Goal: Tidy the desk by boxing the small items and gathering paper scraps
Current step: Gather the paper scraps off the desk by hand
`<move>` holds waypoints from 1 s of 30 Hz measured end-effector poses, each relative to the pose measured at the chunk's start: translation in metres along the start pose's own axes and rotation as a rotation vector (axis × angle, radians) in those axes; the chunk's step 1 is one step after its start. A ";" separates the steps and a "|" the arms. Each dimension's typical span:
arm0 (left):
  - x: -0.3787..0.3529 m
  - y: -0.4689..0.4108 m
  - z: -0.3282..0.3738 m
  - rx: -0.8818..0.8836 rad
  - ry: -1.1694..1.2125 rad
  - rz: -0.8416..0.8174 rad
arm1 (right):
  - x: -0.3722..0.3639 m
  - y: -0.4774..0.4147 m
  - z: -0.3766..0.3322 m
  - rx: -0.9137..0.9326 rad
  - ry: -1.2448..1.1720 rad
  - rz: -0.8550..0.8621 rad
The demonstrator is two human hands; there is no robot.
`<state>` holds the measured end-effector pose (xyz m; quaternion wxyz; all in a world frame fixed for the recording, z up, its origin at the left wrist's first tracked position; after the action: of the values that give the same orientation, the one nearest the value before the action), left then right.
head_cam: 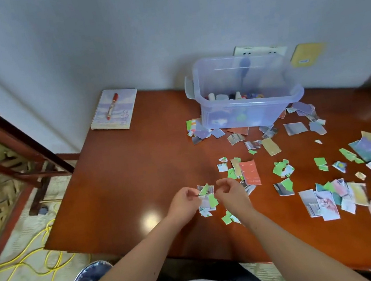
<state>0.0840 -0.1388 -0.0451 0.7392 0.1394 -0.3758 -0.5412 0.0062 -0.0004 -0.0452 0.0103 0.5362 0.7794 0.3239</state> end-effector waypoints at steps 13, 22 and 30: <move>-0.030 -0.005 -0.005 -0.006 -0.550 0.175 | -0.012 -0.036 -0.001 0.433 0.815 -0.319; -0.030 -0.011 -0.010 -0.071 -0.678 0.172 | -0.019 -0.046 -0.010 0.407 0.858 -0.359; -0.028 -0.013 -0.007 -0.087 -0.669 0.188 | -0.016 -0.049 -0.010 0.349 0.828 -0.405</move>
<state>0.0764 -0.1199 -0.0692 0.6270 -0.1127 -0.5848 -0.5021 -0.0312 -0.0298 -0.0678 -0.3276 0.1936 0.8493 0.3660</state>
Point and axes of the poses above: each hand's wrist, its own y-axis away from the middle knuckle, its own x-axis out of the back of the hand, z = x × y, the point moved 3 cm from there along -y, towards the middle knuckle, and after that the axes turned 9 degrees about -y, right-handed, at the moved point
